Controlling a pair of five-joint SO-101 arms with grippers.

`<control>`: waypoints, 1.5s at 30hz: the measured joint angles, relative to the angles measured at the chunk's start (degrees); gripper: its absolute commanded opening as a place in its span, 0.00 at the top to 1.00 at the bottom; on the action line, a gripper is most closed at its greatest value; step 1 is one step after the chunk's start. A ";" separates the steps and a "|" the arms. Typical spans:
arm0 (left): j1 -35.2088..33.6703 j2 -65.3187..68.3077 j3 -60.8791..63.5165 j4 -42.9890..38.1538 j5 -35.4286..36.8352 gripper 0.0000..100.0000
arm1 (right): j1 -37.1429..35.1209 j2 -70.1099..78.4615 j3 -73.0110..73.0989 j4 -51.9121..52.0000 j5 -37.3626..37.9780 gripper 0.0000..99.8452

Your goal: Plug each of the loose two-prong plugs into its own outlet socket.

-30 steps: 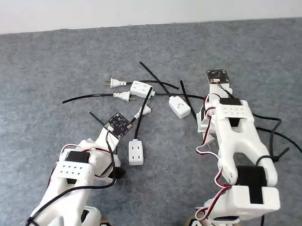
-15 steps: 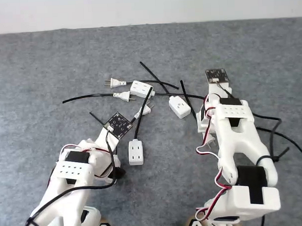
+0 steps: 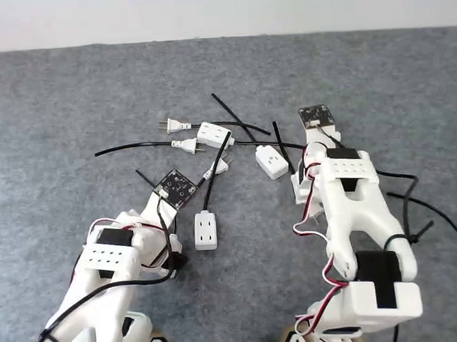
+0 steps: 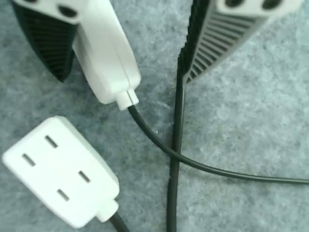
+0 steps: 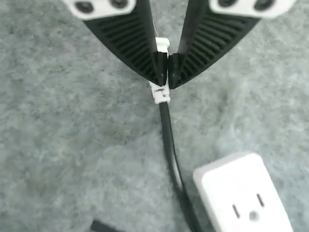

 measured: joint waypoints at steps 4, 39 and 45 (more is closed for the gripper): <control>0.00 0.00 0.00 0.00 0.00 0.67 | 1.41 2.37 -0.53 -0.09 2.02 0.99; -0.26 0.00 0.00 0.00 0.00 0.67 | 0.18 11.52 -10.20 4.84 19.43 0.88; -0.26 0.00 0.00 0.00 0.00 0.67 | 0.09 13.19 -12.84 6.07 19.43 0.90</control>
